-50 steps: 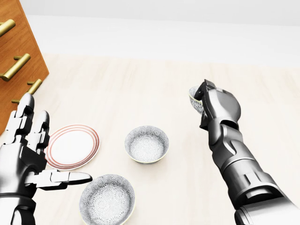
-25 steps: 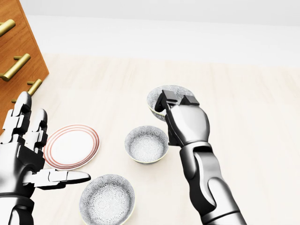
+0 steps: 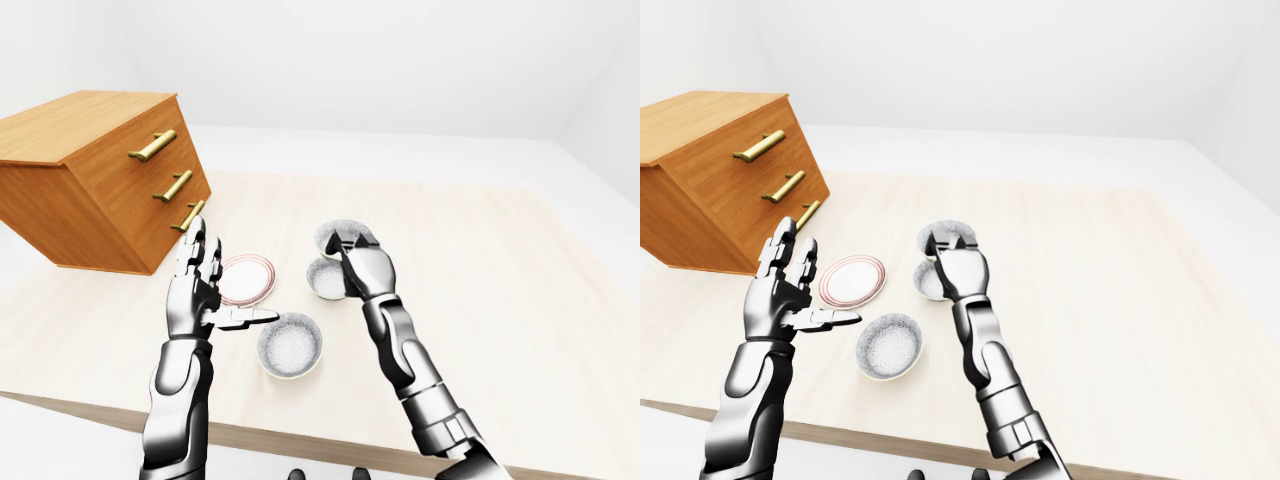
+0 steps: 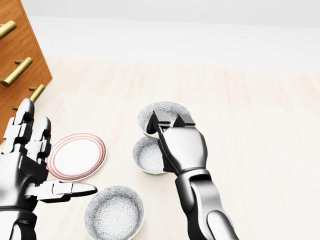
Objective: Stack the bowl at the front on the bowl in the middle.
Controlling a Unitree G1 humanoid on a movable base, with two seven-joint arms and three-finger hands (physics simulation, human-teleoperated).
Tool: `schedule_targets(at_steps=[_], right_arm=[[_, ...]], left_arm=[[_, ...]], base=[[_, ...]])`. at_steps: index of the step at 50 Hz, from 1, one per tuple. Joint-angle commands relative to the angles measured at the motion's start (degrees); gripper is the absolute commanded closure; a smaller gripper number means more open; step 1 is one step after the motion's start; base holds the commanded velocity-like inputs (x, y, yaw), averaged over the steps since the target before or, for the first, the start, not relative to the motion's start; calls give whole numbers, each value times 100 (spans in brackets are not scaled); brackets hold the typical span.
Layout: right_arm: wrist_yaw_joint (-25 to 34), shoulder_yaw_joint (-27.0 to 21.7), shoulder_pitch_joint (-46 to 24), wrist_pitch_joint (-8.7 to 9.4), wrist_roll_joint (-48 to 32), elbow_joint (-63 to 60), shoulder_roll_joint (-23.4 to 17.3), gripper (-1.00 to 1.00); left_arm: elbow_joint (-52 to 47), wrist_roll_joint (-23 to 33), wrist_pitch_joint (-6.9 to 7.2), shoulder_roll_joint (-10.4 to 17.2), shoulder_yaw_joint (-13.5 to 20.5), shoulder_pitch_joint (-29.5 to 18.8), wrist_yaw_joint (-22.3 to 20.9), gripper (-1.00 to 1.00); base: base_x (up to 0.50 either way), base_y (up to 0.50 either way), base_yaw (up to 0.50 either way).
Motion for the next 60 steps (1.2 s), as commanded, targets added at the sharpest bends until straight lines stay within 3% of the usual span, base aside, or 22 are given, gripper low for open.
schedule_targets(at_steps=[1,14,40,42,43,60], right_arm=[[-133,148,119,11,-659,63,132,100],[-219,208,158,-77,-641,355,194,100],[-334,259,210,-1,-718,659,198,100],[-356,243,203,11,-727,661,200,37],[-333,248,216,11,-735,641,197,-100],[-4,316,496,11,-833,-120,191,-100]], left_arm=[[-13,3,0,-6,-2,20,-11,-100],[-17,20,0,-18,-22,34,-9,-100],[-9,9,0,-12,-14,17,-7,-100],[-1,13,0,-13,-19,20,-11,-100],[6,17,0,-14,-20,20,-10,-100],[76,35,0,-10,-32,-3,-1,-100]], base=[[0,0,0],[0,0,0],[0,0,0],[0,0,0],[0,0,0],[0,0,0]])
